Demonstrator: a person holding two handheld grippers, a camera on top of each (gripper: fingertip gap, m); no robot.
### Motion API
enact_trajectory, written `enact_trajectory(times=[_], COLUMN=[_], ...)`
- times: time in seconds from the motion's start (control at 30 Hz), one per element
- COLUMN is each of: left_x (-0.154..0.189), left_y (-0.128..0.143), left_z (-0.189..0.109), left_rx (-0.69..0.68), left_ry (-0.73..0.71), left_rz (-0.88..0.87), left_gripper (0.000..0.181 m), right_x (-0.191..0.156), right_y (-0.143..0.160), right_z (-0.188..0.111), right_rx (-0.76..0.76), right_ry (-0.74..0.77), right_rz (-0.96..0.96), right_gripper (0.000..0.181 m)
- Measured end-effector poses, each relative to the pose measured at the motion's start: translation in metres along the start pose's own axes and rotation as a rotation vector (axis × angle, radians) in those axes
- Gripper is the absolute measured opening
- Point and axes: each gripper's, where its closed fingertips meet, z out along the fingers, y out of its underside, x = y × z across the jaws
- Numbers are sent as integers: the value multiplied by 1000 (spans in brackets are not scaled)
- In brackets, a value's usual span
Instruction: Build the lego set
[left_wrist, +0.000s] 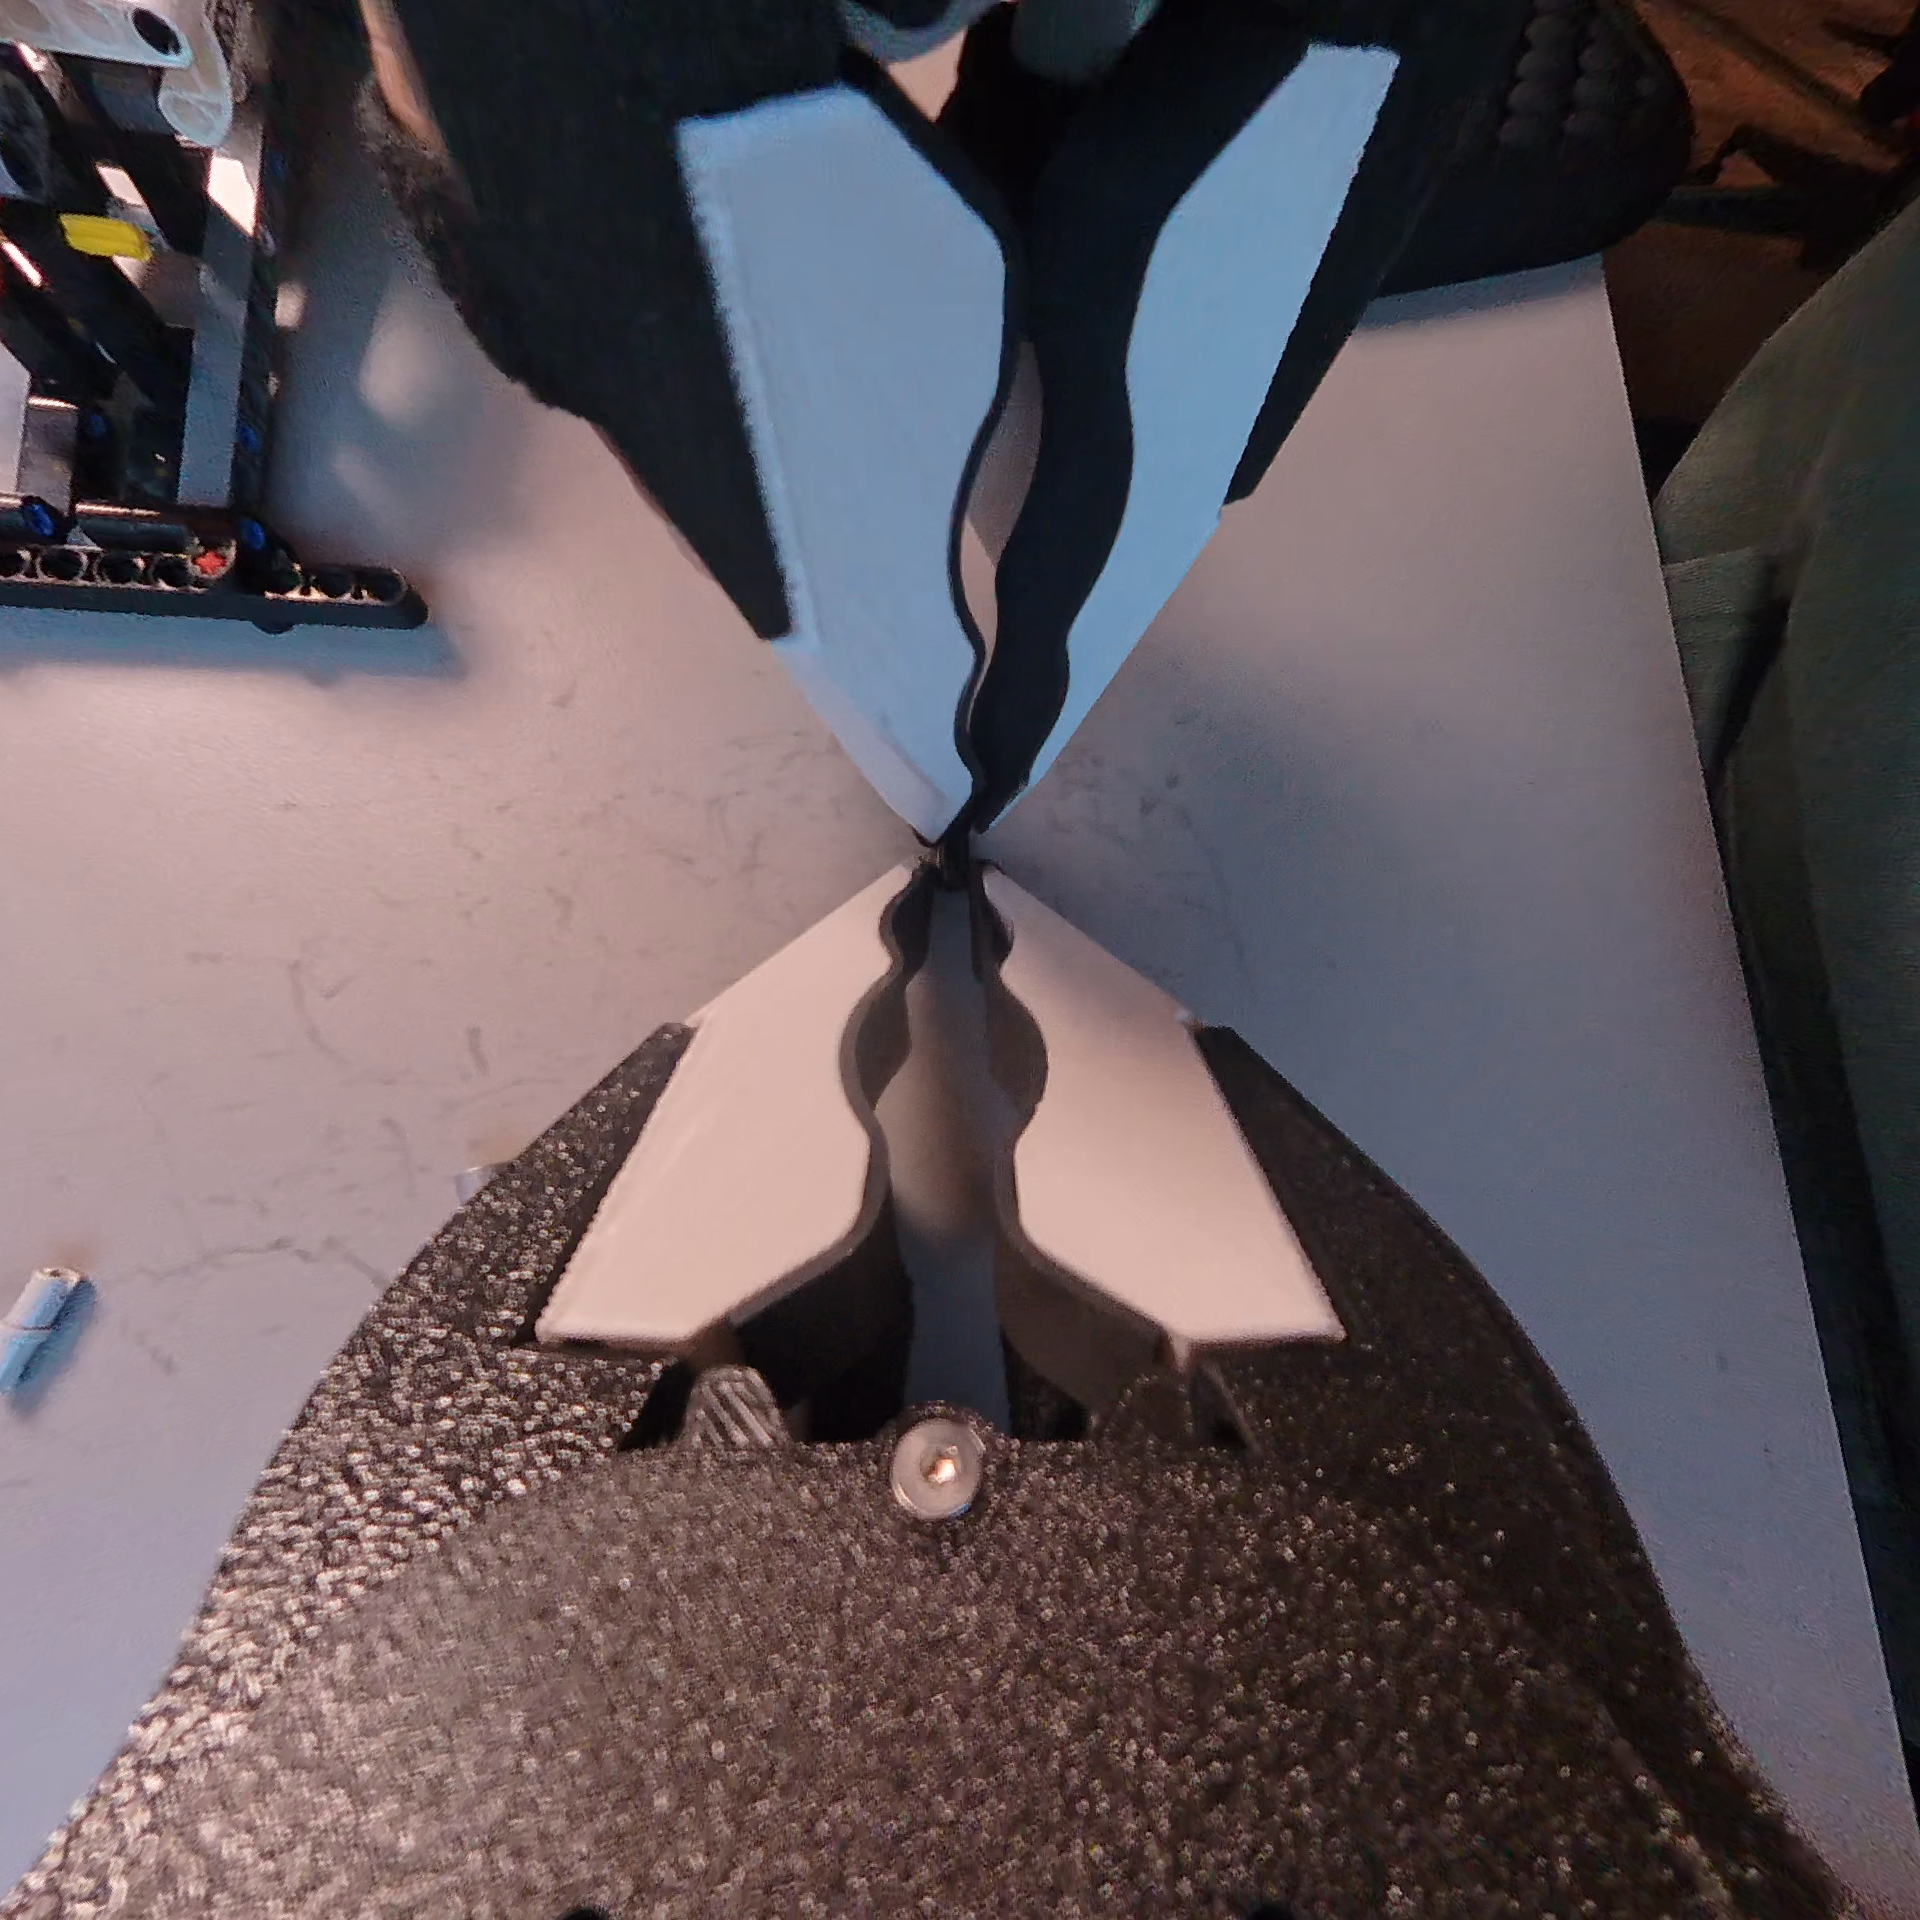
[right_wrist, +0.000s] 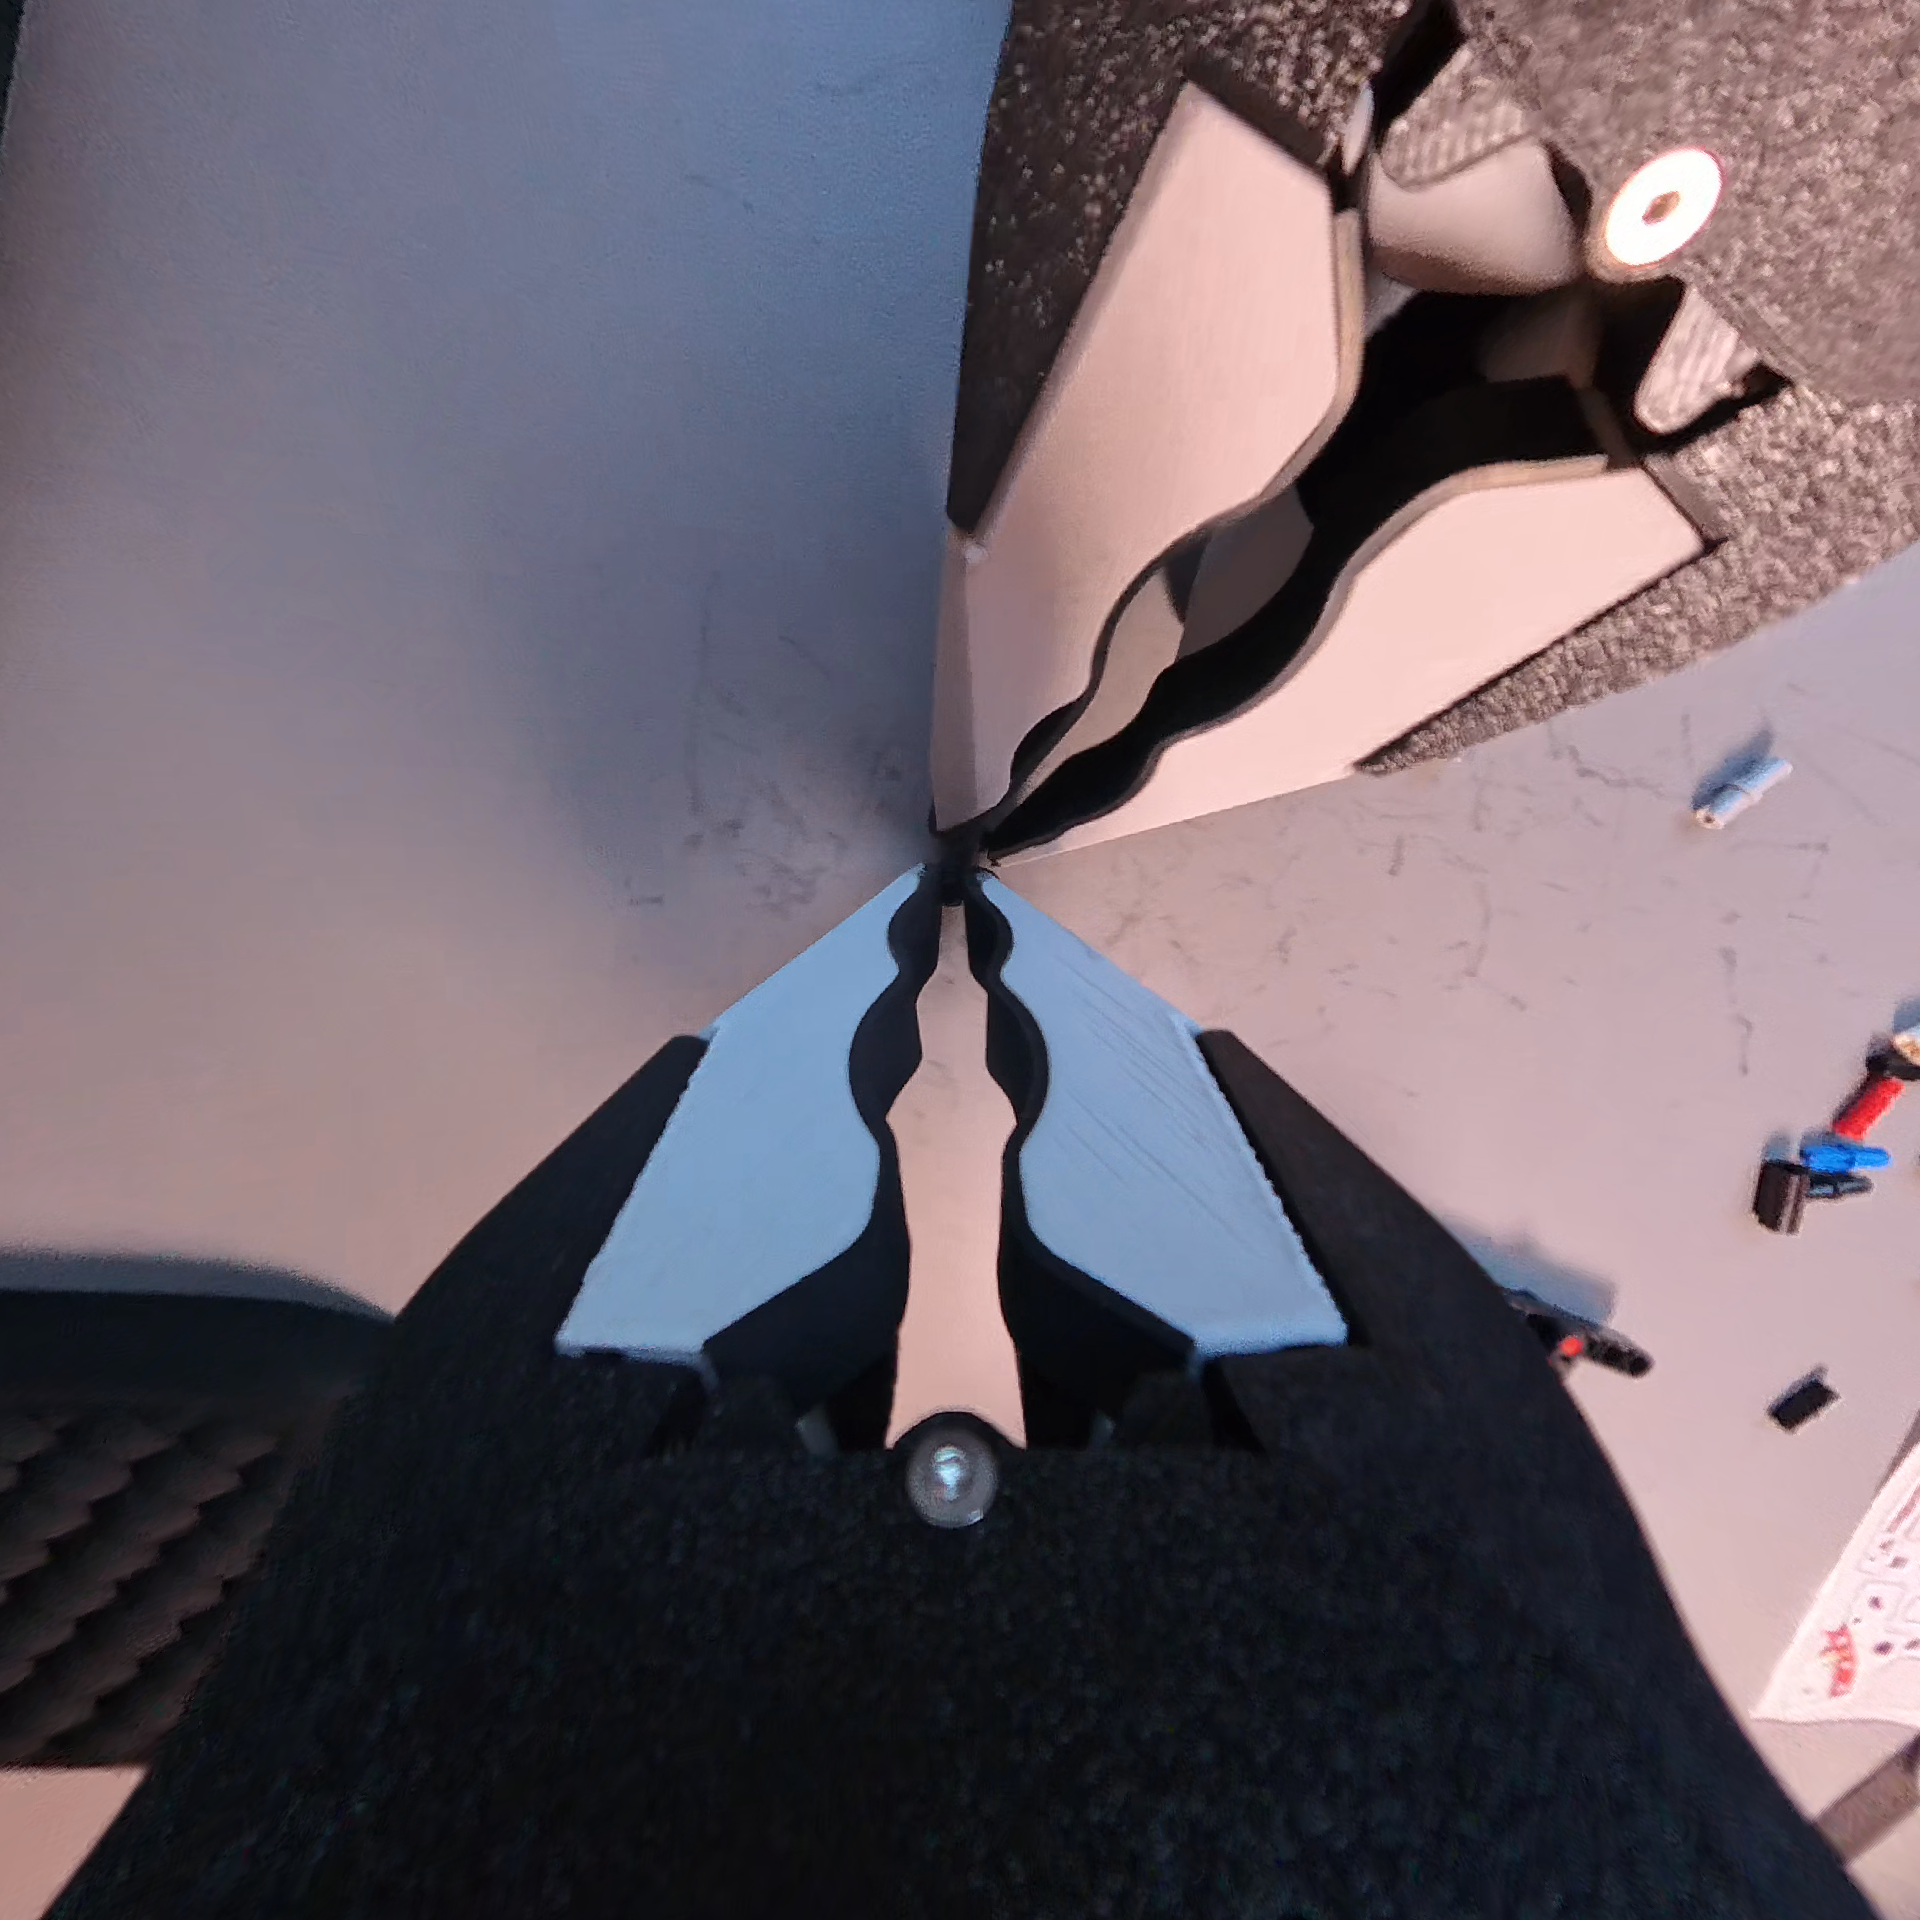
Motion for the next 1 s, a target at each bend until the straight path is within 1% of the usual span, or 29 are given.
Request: enact_trajectory(times=[0.1,0.17,0.2,0.27,0.33,0.5,0.7,0.8,0.87,0.9,1.0], left_x=[0,0,0,0,1,1,1,1,1,1,-1], left_y=[0,1,1,1,0,1,0,0,0,0,1], left_z=[0,0,0,0,0,0,0,0,0,0,-1], left_rx=[-3,-3,-3,-3,-3,-3,0,1,1,3,10], left_ry=[-7,-10,-9,-10,-9,-11,-10,-18,-22,-26,-50], left_rz=[10,12,12,14,13,13,3,-2,-8,-16,-40], left_gripper=[6,6,6,6,6,6,6,6,6,6,6], right_x=[1,0,1,1,1,1,1,1,3,6,12], right_y=[-1,0,0,-2,-2,-1,0,0,0,0,0], right_z=[-1,-4,-6,-9,-9,-8,-7,-7,-7,-7,-8], right_rx=[66,88,96,119,119,82,-39,-66,-56,-45,41], right_ry=[76,113,133,168,186,191,170,159,188,228,323], right_rz=[55,72,78,84,85,61,-11,-21,0,19,115], right_gripper=[5,17,16,6,0,0,0,0,0,0,1])
